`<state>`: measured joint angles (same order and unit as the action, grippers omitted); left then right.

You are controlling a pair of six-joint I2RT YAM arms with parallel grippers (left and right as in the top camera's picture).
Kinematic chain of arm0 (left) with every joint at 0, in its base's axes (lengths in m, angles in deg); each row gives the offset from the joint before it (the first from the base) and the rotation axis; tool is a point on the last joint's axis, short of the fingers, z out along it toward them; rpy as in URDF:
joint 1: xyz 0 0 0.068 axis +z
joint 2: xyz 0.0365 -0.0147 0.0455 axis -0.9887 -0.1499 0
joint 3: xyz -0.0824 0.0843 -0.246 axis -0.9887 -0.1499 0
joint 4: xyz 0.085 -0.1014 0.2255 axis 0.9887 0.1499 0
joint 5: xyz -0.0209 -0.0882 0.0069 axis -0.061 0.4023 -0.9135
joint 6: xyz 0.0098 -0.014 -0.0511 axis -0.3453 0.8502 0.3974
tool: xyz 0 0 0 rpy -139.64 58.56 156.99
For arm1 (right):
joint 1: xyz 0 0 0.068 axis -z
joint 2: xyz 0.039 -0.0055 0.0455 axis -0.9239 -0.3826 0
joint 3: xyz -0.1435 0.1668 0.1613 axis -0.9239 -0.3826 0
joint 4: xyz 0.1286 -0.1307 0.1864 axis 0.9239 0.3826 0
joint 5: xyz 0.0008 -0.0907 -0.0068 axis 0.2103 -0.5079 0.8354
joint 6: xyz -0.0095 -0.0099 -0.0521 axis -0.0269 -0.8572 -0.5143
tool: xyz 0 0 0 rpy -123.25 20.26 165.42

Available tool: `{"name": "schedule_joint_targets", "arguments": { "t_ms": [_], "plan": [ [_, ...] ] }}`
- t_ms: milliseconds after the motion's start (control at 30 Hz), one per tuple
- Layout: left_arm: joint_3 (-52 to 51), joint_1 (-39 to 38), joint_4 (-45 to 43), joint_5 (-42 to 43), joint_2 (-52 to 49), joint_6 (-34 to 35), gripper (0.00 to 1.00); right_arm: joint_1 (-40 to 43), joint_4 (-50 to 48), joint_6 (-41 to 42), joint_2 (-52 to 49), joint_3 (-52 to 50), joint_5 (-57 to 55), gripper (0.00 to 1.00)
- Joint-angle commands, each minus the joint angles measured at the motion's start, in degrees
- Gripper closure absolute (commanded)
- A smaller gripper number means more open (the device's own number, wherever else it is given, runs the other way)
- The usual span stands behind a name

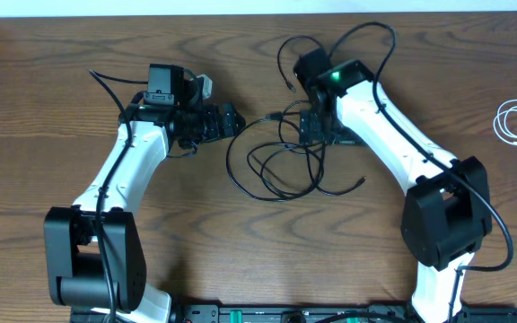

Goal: Untangle cables

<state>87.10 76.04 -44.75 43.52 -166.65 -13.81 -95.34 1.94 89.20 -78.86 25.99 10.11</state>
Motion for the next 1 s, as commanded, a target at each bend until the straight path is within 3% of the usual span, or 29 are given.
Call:
{"name": "schedule_joint_targets", "arguments": {
  "t_ms": [0,100,400,533,567,633,967],
  "plan": [
    [-0.2,0.1,0.2,-0.4,0.8,-1.0,0.02,0.6,-3.2,4.2,-0.5,-4.5,1.6,0.01],
    [-0.2,0.1,0.2,-0.4,0.8,-1.0,0.02,0.4,-7.5,4.2,-0.5,-8.7,5.8,0.01],
    [-0.2,0.1,0.2,-0.4,0.8,-1.0,0.02,0.8,-16.9,4.5,-0.5,-16.7,2.3,0.01],
    [-0.2,0.1,0.2,-0.4,0.8,-1.0,0.02,0.8,-18.3,5.9,-0.5,-17.6,2.3,0.11],
    [-0.2,0.1,0.2,-0.4,0.8,-1.0,0.02,0.8,-18.6,5.9,-0.5,-17.6,2.3,0.10],
    [-0.2,0.1,0.2,-0.4,0.8,-1.0,0.02,0.8,-19.8,5.7,-0.5,-17.6,2.8,0.01],
    [-0.2,0.1,0.2,-1.0,0.8,-1.0,0.02,1.2,-21.3,-1.3,4.3,-11.3,5.3,0.01]
  ]
}}
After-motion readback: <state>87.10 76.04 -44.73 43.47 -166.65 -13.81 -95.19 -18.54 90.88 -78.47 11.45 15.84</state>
